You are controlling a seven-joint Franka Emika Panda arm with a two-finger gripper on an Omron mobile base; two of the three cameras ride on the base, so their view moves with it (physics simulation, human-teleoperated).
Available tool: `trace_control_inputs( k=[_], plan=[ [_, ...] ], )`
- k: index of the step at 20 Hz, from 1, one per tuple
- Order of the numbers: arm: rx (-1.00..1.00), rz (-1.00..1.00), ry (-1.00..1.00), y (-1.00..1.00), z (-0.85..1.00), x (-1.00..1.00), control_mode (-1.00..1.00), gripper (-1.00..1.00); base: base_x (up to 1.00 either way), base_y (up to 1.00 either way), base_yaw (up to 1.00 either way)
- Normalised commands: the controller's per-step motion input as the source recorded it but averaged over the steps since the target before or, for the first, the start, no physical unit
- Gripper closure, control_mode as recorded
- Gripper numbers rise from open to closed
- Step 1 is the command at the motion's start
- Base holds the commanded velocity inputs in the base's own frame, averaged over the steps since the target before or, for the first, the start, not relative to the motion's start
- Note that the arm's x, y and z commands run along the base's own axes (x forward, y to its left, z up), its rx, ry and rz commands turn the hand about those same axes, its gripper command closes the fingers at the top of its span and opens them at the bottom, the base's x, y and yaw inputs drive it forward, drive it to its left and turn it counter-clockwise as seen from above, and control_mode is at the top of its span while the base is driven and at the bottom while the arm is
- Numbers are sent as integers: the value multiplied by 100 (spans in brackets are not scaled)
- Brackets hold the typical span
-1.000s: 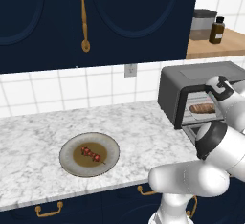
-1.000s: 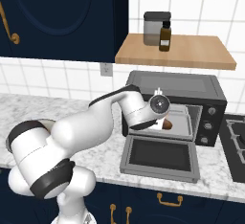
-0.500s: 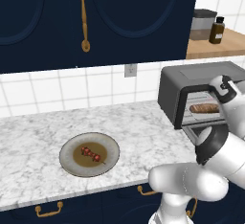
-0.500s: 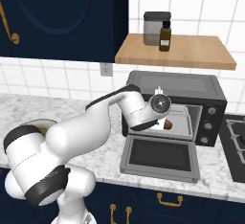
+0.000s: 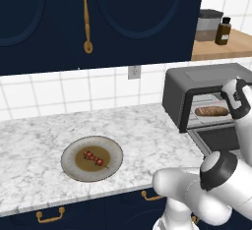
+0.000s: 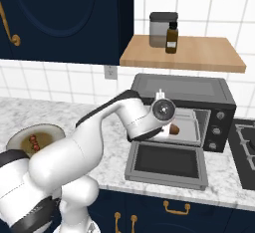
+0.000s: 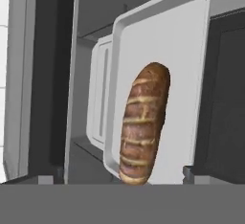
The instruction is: Pick up the kebab skewer and baguette bread, and place them inside the toaster oven. Close the toaster oven door and start by setting the timer.
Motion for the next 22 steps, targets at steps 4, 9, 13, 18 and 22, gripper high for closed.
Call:
trace_control_inputs(
  k=[4, 9, 13, 18, 22],
  plan=[
    [-5, 11, -12, 21, 19, -65, -100, -100, 0, 0, 0],
    [-15, 11, 0, 66, 10, -38, -100, -100, 0, 0, 0],
    [-18, 19, 3, 96, 12, 0, -100, -100, 0, 0, 0],
    [-7, 27, 6, 62, 26, -9, -100, -100, 0, 0, 0],
    [-11, 26, 9, 68, 24, -8, -100, -100, 0, 0, 0]
  ],
)
